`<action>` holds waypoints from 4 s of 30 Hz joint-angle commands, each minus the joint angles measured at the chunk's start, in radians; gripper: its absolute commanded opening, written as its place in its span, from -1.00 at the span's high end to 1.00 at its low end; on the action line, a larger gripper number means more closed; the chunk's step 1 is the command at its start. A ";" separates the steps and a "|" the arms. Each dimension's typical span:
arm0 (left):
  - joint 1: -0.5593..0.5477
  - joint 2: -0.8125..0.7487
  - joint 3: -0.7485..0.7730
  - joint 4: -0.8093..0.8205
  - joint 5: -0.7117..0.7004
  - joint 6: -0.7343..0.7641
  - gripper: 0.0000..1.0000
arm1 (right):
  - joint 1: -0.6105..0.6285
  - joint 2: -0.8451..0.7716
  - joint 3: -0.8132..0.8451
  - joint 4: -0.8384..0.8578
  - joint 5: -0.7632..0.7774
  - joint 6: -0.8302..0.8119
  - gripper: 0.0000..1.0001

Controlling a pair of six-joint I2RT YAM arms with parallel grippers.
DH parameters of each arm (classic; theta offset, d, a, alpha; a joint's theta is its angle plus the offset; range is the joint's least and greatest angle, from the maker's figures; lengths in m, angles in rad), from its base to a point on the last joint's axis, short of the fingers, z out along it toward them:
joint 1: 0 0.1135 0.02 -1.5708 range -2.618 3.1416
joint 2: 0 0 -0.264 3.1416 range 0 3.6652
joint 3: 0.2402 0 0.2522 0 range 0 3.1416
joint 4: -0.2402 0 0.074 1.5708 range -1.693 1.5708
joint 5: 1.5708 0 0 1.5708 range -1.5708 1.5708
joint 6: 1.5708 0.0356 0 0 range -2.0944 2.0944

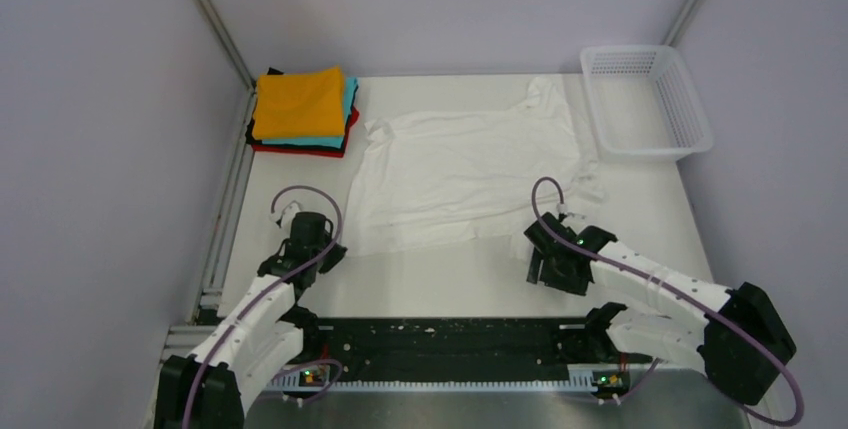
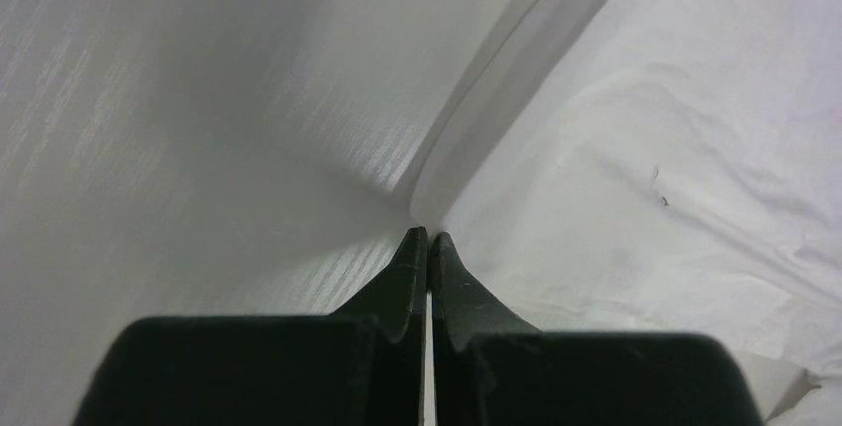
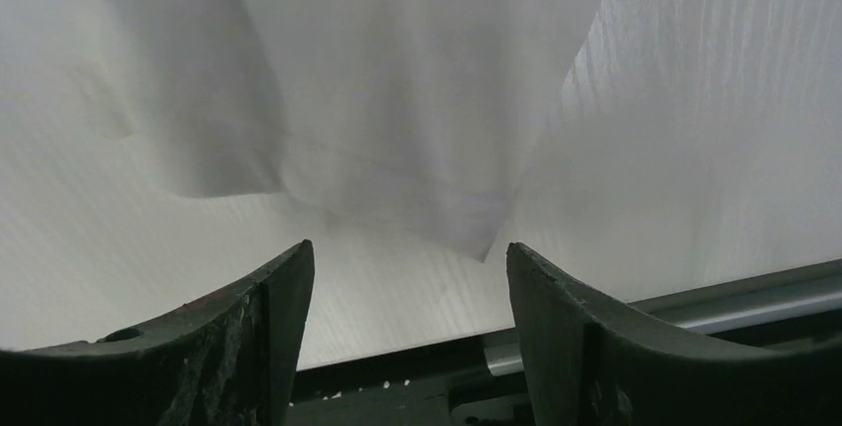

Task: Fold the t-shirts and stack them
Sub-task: Flatten out the tshirt

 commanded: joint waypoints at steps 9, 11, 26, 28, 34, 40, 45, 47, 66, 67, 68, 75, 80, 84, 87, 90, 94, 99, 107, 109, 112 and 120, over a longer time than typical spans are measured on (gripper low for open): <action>-0.004 0.006 0.025 0.065 0.041 0.050 1.00 | -0.075 0.136 -0.078 0.207 0.014 -0.026 -0.28; -0.004 -0.002 0.026 0.084 0.078 0.048 1.00 | -0.131 0.125 -0.088 0.234 -0.005 -0.064 -0.23; -0.004 -0.111 -0.015 0.138 0.087 0.045 1.00 | -0.232 0.206 -0.071 0.378 -0.027 -0.213 0.91; -0.004 -0.111 0.011 0.119 0.089 0.044 1.00 | -0.232 0.159 -0.055 0.364 -0.011 -0.213 1.00; -0.004 -0.158 0.085 0.003 0.046 0.019 1.00 | -0.232 -0.086 0.001 0.267 0.027 -0.208 1.00; -0.005 -0.241 0.127 -0.020 0.069 -0.001 1.00 | -0.232 -0.282 0.067 0.191 0.040 -0.205 1.00; -0.005 -0.286 0.276 -0.050 0.033 -0.014 1.00 | -0.232 -0.350 0.219 0.173 0.069 -0.219 1.00; -0.005 -0.285 0.368 -0.062 0.022 0.005 1.00 | -0.232 -0.357 0.320 0.173 0.090 -0.244 1.00; -0.004 -0.176 1.426 -0.272 0.158 0.175 1.00 | -0.232 -0.093 1.706 0.020 -0.178 -0.589 1.00; -0.004 -0.169 1.462 -0.280 0.173 0.179 1.00 | -0.232 -0.071 1.767 0.013 -0.192 -0.593 1.00; -0.003 -0.161 1.492 -0.281 0.175 0.184 1.00 | -0.232 -0.054 1.810 0.014 -0.197 -0.601 1.00; -0.002 -0.102 1.527 -0.282 0.116 0.217 1.00 | -0.232 -0.033 1.775 0.135 -0.084 -0.697 1.00; -0.002 -0.051 1.348 -0.202 -0.019 0.234 1.00 | -0.232 -0.027 1.480 0.272 0.146 -0.784 1.00; -0.002 0.044 1.137 -0.094 -0.181 0.243 1.00 | -0.231 -0.009 1.153 0.518 0.336 -0.877 1.00; -0.002 0.163 0.996 0.009 -0.259 0.274 1.00 | -0.233 0.015 0.905 0.757 0.406 -0.979 1.00; -0.002 0.283 0.863 0.135 -0.256 0.281 1.00 | -0.256 0.062 0.720 0.916 0.441 -0.978 1.00; 0.002 0.495 0.749 0.333 -0.272 0.263 1.00 | -0.338 0.172 0.539 1.027 0.374 -0.802 1.00; 0.016 0.865 0.908 0.341 -0.292 0.266 1.00 | -0.472 0.443 0.510 1.071 0.179 -0.661 1.00; 0.055 1.306 1.305 0.259 -0.176 0.228 1.00 | -0.515 0.870 0.752 1.104 0.031 -0.693 1.00; 0.068 1.352 1.342 0.271 -0.150 0.222 1.00 | -0.519 0.936 0.815 1.088 0.044 -0.702 1.00; 0.085 1.408 1.412 0.257 -0.122 0.229 1.00 | -0.534 1.010 0.899 1.051 0.042 -0.692 1.00; 0.108 1.428 1.415 0.227 -0.024 0.238 1.00 | -0.548 1.058 0.916 0.994 -0.046 -0.657 1.00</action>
